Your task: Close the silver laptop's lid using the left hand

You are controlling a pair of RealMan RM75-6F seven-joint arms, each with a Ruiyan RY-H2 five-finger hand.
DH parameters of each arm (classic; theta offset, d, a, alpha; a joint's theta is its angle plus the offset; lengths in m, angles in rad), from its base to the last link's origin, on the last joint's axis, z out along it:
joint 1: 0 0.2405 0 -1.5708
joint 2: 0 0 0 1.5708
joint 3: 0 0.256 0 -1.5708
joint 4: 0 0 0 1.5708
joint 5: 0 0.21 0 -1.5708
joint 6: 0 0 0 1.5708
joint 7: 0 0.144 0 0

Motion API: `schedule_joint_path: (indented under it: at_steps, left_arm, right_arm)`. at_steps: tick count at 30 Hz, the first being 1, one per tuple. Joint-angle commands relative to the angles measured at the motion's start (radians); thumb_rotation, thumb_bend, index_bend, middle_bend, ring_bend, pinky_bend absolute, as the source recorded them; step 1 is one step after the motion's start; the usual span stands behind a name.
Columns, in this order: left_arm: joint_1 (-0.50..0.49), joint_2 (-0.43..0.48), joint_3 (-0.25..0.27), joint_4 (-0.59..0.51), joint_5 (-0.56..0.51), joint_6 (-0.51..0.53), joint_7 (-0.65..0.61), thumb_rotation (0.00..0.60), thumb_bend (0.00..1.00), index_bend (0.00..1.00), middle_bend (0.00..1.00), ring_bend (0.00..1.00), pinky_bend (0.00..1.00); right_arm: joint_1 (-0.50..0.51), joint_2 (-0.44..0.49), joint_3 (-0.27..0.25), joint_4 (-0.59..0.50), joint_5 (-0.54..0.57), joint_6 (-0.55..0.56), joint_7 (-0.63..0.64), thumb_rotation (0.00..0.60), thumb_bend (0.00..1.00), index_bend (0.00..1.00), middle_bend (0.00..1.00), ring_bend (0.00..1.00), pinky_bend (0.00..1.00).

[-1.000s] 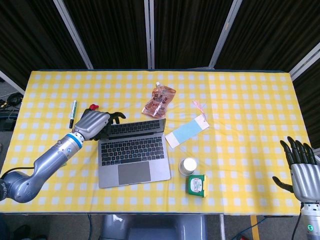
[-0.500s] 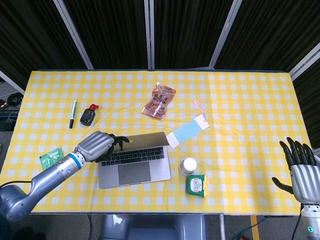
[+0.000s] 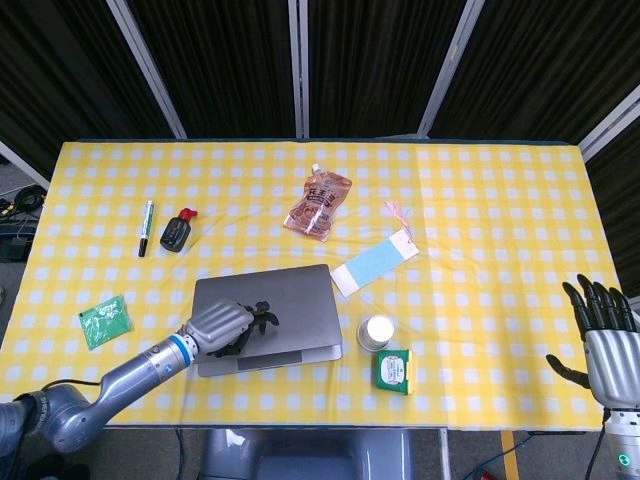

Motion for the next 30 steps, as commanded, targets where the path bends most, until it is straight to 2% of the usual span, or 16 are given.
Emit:
schedule_joint_path:
  at_steps: [1, 8, 12, 17, 19, 20, 22, 23, 24, 26, 30]
  left_arm:
    - [-0.015, -0.053, 0.024, 0.042, -0.026, -0.007, 0.016, 0.600, 1.00, 0.21, 0.33, 0.33, 0.40]
    - [-0.029, -0.109, 0.043, 0.096, -0.057, -0.017, 0.009, 0.600, 1.00, 0.22, 0.33, 0.33, 0.40]
    - [-0.024, -0.107, 0.035, 0.096, -0.042, 0.009, -0.014, 0.600, 1.00, 0.22, 0.33, 0.33, 0.40]
    - [0.012, -0.067, 0.006, 0.069, 0.027, 0.119, -0.051, 0.600, 1.00, 0.28, 0.33, 0.33, 0.40]
    - [0.043, -0.037, -0.007, 0.051, 0.059, 0.197, -0.071, 0.600, 0.99, 0.26, 0.29, 0.31, 0.35]
    - [0.058, -0.022, -0.011, 0.043, 0.068, 0.231, -0.075, 0.600, 0.93, 0.24, 0.26, 0.27, 0.30]
    - [0.094, 0.009, -0.015, 0.025, 0.069, 0.302, -0.062, 0.600, 0.52, 0.18, 0.12, 0.13, 0.14]
    - [0.109, 0.018, -0.017, 0.018, 0.066, 0.332, -0.051, 0.600, 0.24, 0.12, 0.05, 0.05, 0.06]
    - [0.125, 0.026, -0.017, 0.011, 0.062, 0.363, -0.036, 0.600, 0.05, 0.07, 0.01, 0.01, 0.01]
    - [0.194, 0.052, -0.015, -0.016, 0.039, 0.493, 0.041, 0.600, 0.00, 0.01, 0.00, 0.00, 0.00]
    - [0.304, 0.090, 0.022, -0.079, 0.024, 0.663, 0.154, 0.600, 0.00, 0.00, 0.00, 0.00, 0.00]
  right_arm:
    - [0.001, 0.001, 0.001, 0.002, 0.003, -0.002, 0.002, 0.600, 0.00, 0.00, 0.00, 0.00, 0.00]
    - [0.001, 0.001, 0.004, 0.005, 0.010, -0.003, 0.005, 0.600, 0.00, 0.00, 0.00, 0.00, 0.00]
    - [0.001, 0.001, 0.005, 0.006, 0.012, -0.003, 0.006, 0.600, 0.00, 0.00, 0.00, 0.00, 0.00]
    - [0.000, 0.001, 0.004, 0.006, 0.009, 0.000, 0.010, 0.600, 0.00, 0.00, 0.00, 0.00, 0.00]
    - [-0.001, 0.000, 0.005, 0.007, 0.009, 0.003, 0.011, 0.600, 0.00, 0.00, 0.00, 0.00, 0.00]
    - [-0.001, 0.000, 0.005, 0.007, 0.009, 0.003, 0.012, 0.600, 0.00, 0.00, 0.00, 0.00, 0.00]
    - [-0.002, -0.001, 0.006, 0.008, 0.012, 0.003, 0.012, 0.600, 0.00, 0.00, 0.00, 0.00, 0.00]
    - [-0.002, -0.001, 0.006, 0.008, 0.014, 0.002, 0.012, 0.600, 0.00, 0.00, 0.00, 0.00, 0.00]
    - [-0.001, -0.001, 0.007, 0.009, 0.016, 0.002, 0.011, 0.600, 0.00, 0.00, 0.00, 0.00, 0.00]
    - [-0.001, -0.001, 0.006, 0.009, 0.018, -0.001, 0.011, 0.600, 0.00, 0.00, 0.00, 0.00, 0.00]
    - [-0.002, 0.004, 0.000, 0.007, 0.008, -0.003, 0.022, 0.600, 0.00, 0.00, 0.00, 0.00, 0.00]
